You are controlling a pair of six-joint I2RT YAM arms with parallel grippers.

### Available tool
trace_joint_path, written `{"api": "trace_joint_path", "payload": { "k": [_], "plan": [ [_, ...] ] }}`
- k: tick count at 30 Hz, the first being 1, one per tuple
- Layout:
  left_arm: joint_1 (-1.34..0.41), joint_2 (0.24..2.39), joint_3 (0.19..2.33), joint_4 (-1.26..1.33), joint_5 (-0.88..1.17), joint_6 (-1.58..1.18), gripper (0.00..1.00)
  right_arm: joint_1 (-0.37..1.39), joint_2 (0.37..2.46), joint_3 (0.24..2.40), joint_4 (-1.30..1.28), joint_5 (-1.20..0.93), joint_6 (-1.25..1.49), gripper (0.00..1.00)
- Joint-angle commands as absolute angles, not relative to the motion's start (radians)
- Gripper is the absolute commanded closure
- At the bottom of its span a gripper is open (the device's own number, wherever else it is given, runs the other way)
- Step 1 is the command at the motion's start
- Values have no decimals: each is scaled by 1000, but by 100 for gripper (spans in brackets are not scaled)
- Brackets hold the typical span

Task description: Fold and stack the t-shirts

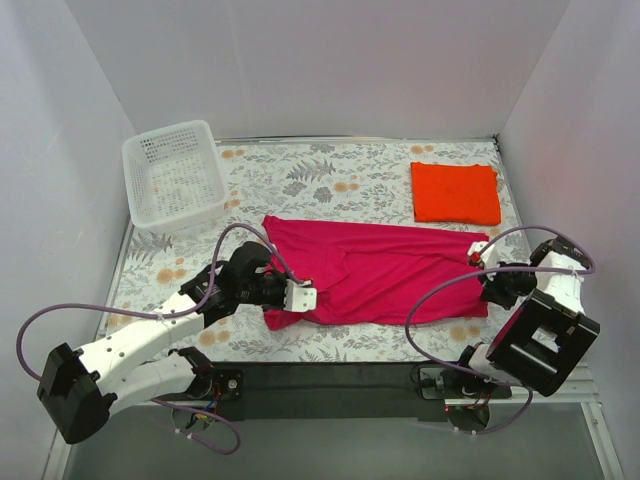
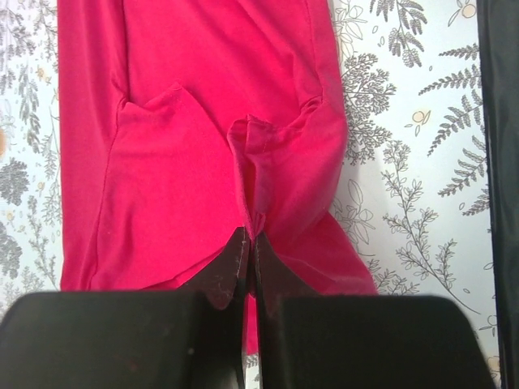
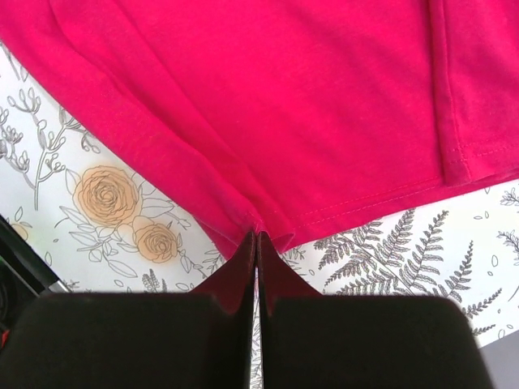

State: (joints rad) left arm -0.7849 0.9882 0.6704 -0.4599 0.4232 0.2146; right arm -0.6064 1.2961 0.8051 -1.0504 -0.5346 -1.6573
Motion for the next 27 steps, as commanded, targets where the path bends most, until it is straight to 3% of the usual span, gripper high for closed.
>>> {"api": "trace_joint_path", "payload": {
  "k": [1, 27],
  "plan": [
    [-788, 953, 664, -433, 397, 241, 100, -604, 1305, 839, -991, -577, -1591, 99],
    [-742, 1097, 727, -201, 310, 451, 100, -595, 1439, 885, -838, -601, -1339, 99]
  ]
}}
